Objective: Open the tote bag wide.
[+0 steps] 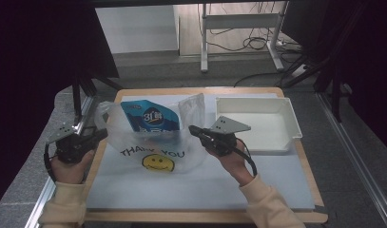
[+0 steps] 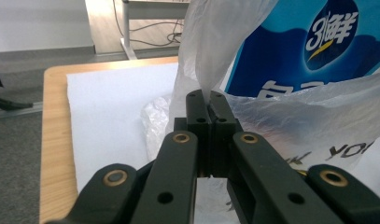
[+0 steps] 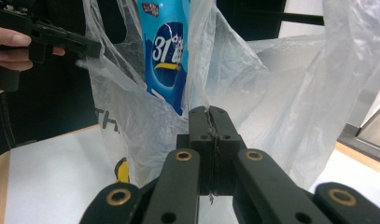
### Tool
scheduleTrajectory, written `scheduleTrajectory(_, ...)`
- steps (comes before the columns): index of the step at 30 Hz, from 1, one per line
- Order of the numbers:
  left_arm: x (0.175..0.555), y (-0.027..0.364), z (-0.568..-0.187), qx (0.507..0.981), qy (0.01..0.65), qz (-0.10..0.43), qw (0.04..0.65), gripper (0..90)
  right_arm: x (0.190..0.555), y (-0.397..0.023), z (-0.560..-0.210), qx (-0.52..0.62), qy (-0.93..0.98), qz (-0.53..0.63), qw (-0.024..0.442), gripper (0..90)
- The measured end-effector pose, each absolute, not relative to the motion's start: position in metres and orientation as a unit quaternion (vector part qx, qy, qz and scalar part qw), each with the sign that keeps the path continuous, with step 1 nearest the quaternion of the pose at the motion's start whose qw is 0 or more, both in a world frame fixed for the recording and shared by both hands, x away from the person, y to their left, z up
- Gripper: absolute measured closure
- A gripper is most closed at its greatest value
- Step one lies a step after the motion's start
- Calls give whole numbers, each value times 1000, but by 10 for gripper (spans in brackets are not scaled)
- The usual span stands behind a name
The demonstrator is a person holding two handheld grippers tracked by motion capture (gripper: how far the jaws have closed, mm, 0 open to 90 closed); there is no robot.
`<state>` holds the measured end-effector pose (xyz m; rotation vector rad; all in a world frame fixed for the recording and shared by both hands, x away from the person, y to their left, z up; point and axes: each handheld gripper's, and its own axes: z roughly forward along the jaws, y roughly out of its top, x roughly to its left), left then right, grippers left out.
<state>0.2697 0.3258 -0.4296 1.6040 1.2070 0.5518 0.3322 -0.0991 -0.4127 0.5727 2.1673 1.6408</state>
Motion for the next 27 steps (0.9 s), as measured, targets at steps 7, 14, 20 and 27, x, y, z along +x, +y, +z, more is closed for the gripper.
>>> scheduleTrajectory(7, 274, 326, -440, 670, 507, 219, 496, 899, 334, -95, -426, 207, 777, 567, 178, 886)
scheduleTrajectory(14, 274, 325, -446, 674, 510, 215, 490, 900, 334, -93, -434, 211, 785, 555, 177, 886)
scheduleTrajectory(20, 273, 326, -451, 676, 513, 211, 485, 900, 334, -94, -437, 213, 787, 551, 178, 886)
scheduleTrajectory(27, 272, 327, -457, 679, 516, 205, 480, 900, 335, -94, -445, 219, 794, 539, 177, 886)
